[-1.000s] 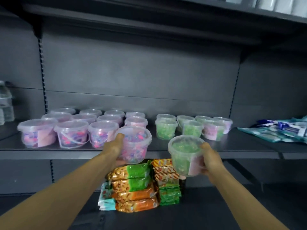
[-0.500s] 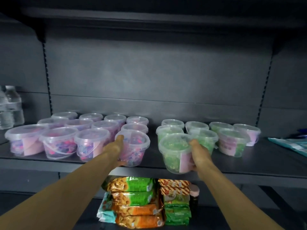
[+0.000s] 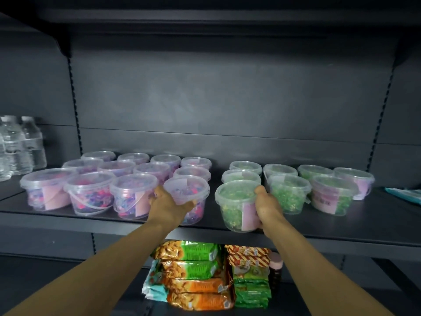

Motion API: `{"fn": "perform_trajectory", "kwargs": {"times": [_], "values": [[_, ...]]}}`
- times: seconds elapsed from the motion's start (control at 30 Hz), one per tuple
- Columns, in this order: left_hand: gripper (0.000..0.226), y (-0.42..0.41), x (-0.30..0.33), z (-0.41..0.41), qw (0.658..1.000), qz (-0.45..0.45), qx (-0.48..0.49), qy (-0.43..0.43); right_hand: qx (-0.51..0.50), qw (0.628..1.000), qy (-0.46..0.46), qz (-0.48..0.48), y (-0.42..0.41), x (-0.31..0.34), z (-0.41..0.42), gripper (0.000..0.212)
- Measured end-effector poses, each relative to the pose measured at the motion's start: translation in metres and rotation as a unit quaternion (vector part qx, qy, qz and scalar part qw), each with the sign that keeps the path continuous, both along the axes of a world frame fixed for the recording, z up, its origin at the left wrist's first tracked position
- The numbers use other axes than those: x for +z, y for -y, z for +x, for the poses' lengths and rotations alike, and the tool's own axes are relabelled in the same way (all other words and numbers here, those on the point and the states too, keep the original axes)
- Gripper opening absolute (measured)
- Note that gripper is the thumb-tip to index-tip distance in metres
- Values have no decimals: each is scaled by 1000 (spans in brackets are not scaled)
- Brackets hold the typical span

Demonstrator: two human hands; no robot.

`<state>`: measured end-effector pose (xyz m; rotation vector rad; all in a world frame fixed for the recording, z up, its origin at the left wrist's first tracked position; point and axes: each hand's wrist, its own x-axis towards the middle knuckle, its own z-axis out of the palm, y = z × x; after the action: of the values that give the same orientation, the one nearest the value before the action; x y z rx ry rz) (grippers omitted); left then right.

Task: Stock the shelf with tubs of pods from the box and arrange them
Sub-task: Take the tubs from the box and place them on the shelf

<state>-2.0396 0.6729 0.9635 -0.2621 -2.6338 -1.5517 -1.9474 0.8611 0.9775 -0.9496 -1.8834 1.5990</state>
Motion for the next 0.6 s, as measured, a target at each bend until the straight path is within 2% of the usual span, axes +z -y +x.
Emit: {"fn": "perform_trajectory", "kwargs": {"times": [0.27,0.5,0.6], "values": [[85,12,0,9,998,-20,-14,-58,-1,999,22,39,0,-6,-9,48],[61,17,14,10,989,-102,-8,-107,-23,989,69,130,3,-7,-13,48],[54,21,13,11,984,-105,-5,-147,-28,991,56,119,1,-4,-11,41]]}}
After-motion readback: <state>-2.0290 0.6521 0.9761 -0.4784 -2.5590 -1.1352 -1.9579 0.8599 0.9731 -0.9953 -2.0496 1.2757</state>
